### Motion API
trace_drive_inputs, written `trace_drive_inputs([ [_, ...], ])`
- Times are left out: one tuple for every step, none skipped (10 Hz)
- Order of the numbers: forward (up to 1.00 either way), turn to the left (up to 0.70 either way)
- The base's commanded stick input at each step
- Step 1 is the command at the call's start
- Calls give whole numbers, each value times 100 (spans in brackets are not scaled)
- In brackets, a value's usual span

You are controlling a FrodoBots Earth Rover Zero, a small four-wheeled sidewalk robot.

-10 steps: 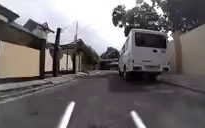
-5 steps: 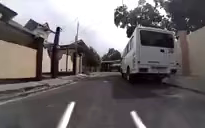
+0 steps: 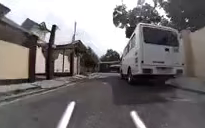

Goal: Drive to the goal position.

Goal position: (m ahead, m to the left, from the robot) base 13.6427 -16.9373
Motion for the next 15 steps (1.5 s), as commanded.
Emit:
trace_drive_inputs([
  [85,0],
  [85,0],
  [85,0],
  [85,0],
  [85,0],
  [85,0],
  [85,0],
  [85,0],
  [85,0],
  [85,0],
  [85,0],
  [85,0],
  [85,0],
  [85,0],
  [85,0],
])
